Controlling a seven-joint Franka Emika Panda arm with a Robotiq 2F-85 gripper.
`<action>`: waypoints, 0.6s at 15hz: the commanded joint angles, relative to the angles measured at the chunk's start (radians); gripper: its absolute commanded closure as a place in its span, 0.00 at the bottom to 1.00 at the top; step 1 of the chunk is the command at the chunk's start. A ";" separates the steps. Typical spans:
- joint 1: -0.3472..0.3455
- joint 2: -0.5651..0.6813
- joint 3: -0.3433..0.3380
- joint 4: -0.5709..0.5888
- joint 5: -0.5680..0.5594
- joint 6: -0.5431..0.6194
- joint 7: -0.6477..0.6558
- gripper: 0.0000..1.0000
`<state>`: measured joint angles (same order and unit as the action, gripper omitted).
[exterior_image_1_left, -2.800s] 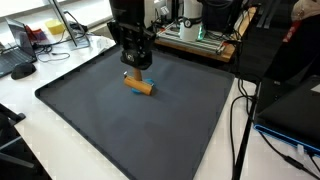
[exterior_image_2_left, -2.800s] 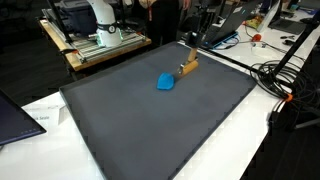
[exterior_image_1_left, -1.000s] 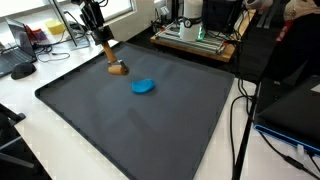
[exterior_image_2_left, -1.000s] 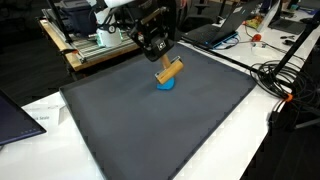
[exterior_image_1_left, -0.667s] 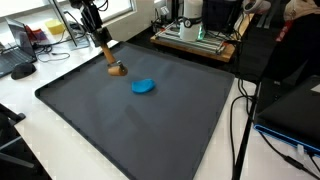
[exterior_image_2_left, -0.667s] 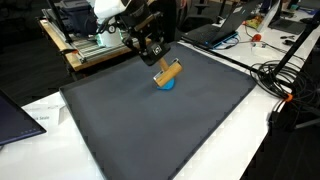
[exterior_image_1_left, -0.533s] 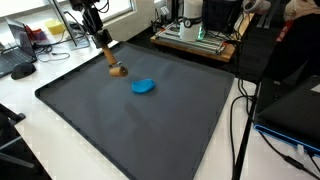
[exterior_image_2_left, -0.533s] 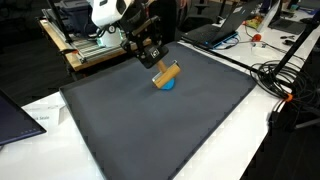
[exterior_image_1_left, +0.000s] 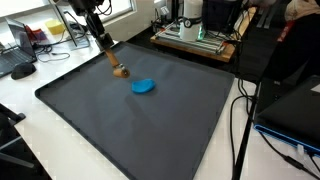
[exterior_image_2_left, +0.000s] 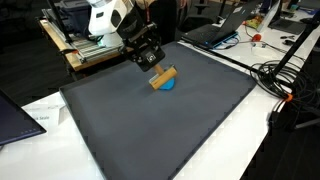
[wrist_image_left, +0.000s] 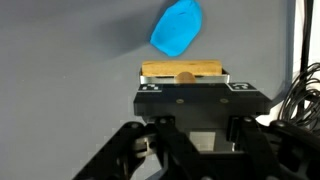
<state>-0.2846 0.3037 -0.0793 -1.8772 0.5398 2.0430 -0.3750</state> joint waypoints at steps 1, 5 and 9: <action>0.003 0.001 -0.005 0.003 0.000 -0.003 0.012 0.53; 0.003 0.001 -0.007 0.003 0.000 -0.003 0.022 0.53; -0.014 0.028 -0.008 0.032 0.023 -0.049 0.027 0.78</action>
<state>-0.2846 0.3122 -0.0819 -1.8768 0.5397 2.0408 -0.3522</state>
